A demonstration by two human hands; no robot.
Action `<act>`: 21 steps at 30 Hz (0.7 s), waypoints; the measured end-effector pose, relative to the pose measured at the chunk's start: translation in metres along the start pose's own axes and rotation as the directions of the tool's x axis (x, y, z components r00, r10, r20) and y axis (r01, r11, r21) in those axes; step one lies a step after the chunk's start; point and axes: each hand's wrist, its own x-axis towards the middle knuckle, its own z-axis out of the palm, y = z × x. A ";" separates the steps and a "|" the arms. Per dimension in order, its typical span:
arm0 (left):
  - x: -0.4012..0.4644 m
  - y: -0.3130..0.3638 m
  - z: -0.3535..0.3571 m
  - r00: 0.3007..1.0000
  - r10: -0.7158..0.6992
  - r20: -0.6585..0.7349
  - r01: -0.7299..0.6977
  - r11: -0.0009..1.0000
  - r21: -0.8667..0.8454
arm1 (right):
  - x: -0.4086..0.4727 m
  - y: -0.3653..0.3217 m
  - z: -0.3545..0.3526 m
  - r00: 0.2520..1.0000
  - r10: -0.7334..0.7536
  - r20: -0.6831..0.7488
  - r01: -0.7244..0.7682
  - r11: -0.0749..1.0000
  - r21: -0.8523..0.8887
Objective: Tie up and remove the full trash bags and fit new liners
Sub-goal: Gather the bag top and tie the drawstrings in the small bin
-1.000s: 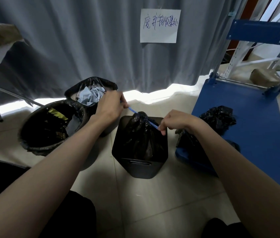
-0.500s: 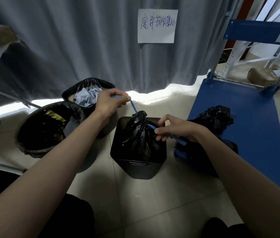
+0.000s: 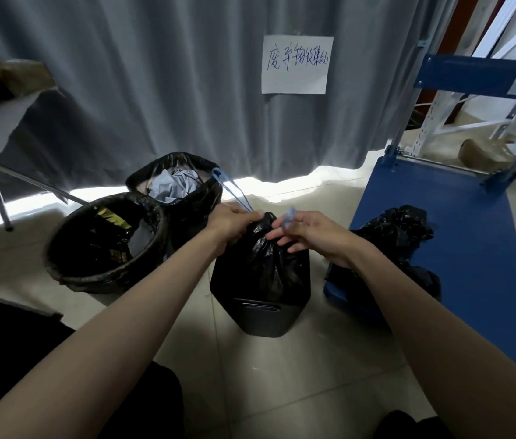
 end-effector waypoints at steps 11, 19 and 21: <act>-0.008 -0.002 0.013 0.981 0.188 -0.055 -0.147 0.894 0.424 | 0.004 0.002 0.014 0.955 -0.086 -0.283 0.113 0.991 0.078; -0.011 -0.002 0.016 0.970 0.225 0.089 -0.239 0.830 0.504 | 0.010 0.005 0.026 0.926 -0.014 -0.377 0.137 0.944 0.299; -0.011 0.011 0.012 0.970 0.208 0.125 -0.243 0.838 0.489 | 0.011 -0.002 0.027 0.919 -0.003 -0.393 0.134 0.942 0.306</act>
